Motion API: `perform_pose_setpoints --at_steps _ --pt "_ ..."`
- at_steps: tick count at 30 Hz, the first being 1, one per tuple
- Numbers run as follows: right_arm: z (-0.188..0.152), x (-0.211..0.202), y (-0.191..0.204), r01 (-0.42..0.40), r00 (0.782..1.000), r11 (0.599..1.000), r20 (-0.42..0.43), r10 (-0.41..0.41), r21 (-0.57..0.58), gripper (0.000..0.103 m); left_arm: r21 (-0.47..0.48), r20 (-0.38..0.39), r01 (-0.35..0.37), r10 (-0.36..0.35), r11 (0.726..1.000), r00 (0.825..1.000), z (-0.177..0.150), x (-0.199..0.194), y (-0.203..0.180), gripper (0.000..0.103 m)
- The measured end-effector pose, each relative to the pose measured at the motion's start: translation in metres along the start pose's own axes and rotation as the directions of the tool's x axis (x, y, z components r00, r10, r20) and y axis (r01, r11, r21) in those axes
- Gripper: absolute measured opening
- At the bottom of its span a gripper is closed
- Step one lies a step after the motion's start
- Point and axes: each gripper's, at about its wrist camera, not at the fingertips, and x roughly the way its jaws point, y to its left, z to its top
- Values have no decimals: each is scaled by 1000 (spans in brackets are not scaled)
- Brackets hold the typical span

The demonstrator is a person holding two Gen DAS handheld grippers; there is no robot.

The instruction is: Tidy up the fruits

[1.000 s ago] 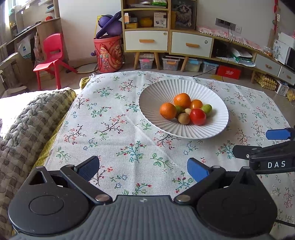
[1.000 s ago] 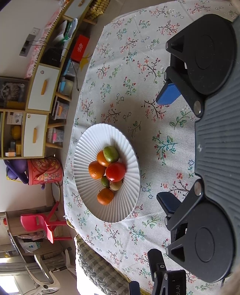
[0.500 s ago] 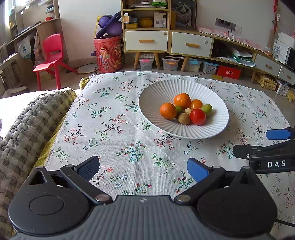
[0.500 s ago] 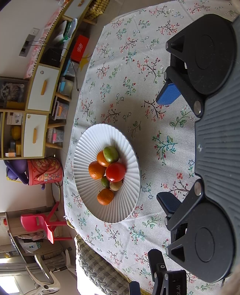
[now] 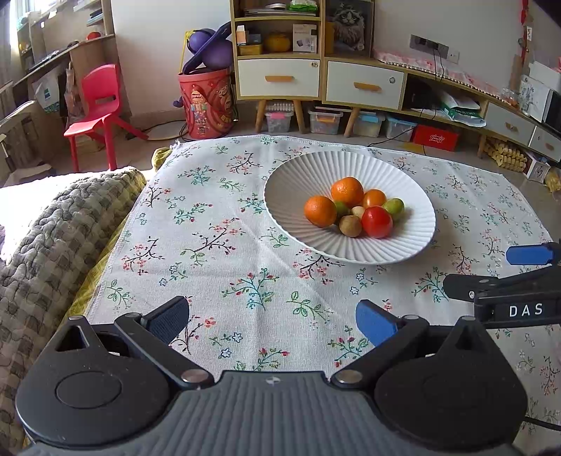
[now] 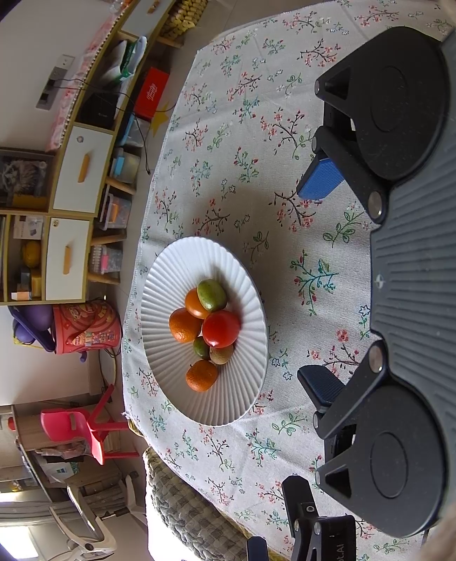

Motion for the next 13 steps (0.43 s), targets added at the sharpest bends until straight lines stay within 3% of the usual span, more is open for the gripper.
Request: perform_pose_setpoints --at_steps 13 --pt "0 0 0 0 1000 1000 0 0 0 101 11 -1 2 -2 1000 1000 0 0 -2 92"
